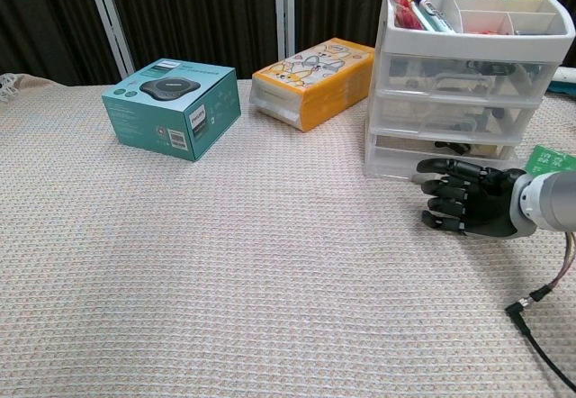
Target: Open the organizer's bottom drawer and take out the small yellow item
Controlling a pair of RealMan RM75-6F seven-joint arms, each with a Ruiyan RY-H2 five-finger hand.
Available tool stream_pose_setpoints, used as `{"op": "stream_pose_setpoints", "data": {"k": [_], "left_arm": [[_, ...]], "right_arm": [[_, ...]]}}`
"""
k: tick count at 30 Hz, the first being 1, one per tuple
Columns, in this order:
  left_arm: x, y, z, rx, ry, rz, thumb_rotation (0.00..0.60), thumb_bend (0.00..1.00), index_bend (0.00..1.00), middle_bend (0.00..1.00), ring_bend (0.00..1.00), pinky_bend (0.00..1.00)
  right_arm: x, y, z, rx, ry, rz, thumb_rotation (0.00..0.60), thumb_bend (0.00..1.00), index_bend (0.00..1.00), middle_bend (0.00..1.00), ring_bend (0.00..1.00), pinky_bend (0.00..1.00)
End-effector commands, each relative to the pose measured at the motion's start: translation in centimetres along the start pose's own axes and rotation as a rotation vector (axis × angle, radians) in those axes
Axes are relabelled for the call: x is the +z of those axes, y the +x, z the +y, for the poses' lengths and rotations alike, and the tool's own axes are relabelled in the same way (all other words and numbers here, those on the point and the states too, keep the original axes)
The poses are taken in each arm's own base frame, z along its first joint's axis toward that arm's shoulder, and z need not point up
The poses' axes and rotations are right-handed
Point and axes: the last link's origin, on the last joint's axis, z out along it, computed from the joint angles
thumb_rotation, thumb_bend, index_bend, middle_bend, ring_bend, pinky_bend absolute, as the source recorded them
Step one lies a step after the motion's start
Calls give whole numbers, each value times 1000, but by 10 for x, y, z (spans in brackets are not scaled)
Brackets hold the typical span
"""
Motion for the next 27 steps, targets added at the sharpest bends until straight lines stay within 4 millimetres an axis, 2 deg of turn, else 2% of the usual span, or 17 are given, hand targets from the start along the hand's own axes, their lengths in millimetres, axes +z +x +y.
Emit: {"op": "stream_pose_setpoints", "data": {"k": [1, 11, 16, 21, 27], "left_arm": [[0, 0, 1, 0, -4, -3, 600, 152, 0, 0, 0, 0], [-2, 1, 4, -5, -18, -1, 600, 152, 0, 0, 0, 0], [-3, 1, 3, -7, -17, -2, 600, 152, 0, 0, 0, 0], [-5, 4, 3, -10, -20, 7, 600, 153, 0, 0, 0, 0], [-7, 5, 3, -12, -21, 16, 600, 152, 0, 0, 0, 0]], "right_arm": [[-8, -2, 0, 5, 23, -11, 600, 312, 153, 753, 809, 583], [-27, -9, 3, 32, 37, -72, 600, 297, 81, 752, 808, 582], [-47, -11, 14, -26, 46, -90, 600, 296, 95, 751, 808, 582], [-66, -12, 19, -217, 65, -108, 600, 290, 99, 730, 794, 560], [-75, -3, 11, -507, 137, -56, 600, 250, 98, 677, 751, 516]]}}
